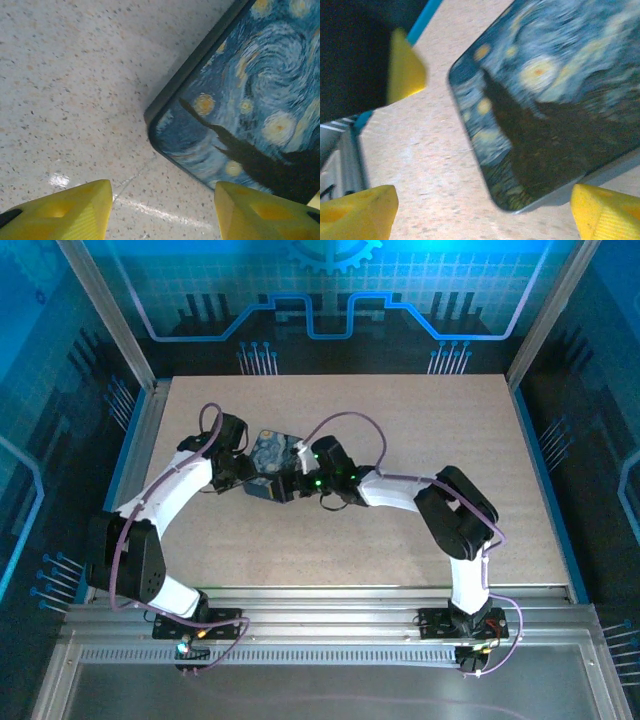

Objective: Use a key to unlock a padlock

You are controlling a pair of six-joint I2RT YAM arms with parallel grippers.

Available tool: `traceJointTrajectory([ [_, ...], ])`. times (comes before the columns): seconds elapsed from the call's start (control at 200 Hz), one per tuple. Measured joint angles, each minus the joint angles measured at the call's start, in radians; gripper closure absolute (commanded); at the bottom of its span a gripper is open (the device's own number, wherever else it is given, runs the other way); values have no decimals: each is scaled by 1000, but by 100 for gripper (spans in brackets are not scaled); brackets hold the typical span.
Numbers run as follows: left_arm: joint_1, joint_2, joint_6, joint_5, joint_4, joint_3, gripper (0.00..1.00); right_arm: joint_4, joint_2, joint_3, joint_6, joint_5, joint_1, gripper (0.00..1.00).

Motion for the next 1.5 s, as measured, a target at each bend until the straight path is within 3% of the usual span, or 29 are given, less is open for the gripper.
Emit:
traceJointTrajectory([
  [0.075,11,0,-6,-30,19,-7,42,8,2,-1,14,-6,21,10],
  [0.14,25,-9,-9,-68,49,-26,35,8,-9,-11,14,3,19,7],
  [0.155,29,-13,-8,-76,56,-32,30,5,-13,-17,12,5,17,6],
  [0.185,36,-23,-11,-97,74,-47,4,-4,-30,-34,3,12,9,5],
  [0.205,41,-34,-6,-117,89,-61,1,-13,-46,-47,-4,23,2,3],
  [0.385,55,-142,17,-282,267,-208,1,-154,-281,-167,-134,130,-87,0],
  [0.48,55,-178,83,-332,454,-329,1,-192,-435,-230,-198,184,-178,0],
  [0.735,59,-252,339,-345,905,-618,1,-235,-712,-464,-347,395,-446,0],
  [0.88,60,-264,448,-324,1126,-708,1,-217,-782,-597,-378,423,-600,0],
  [0.975,61,-234,496,-277,1274,-767,1,-187,-815,-661,-387,440,-682,0],
  [1.131,61,-138,581,-180,1439,-786,1,-39,-807,-730,-420,504,-696,0],
  [1.401,99,41,627,-111,1751,-814,1,240,-610,-784,-503,536,-665,0],
  [1.501,105,50,624,-105,1764,-811,1,369,-527,-785,-542,542,-649,0],
])
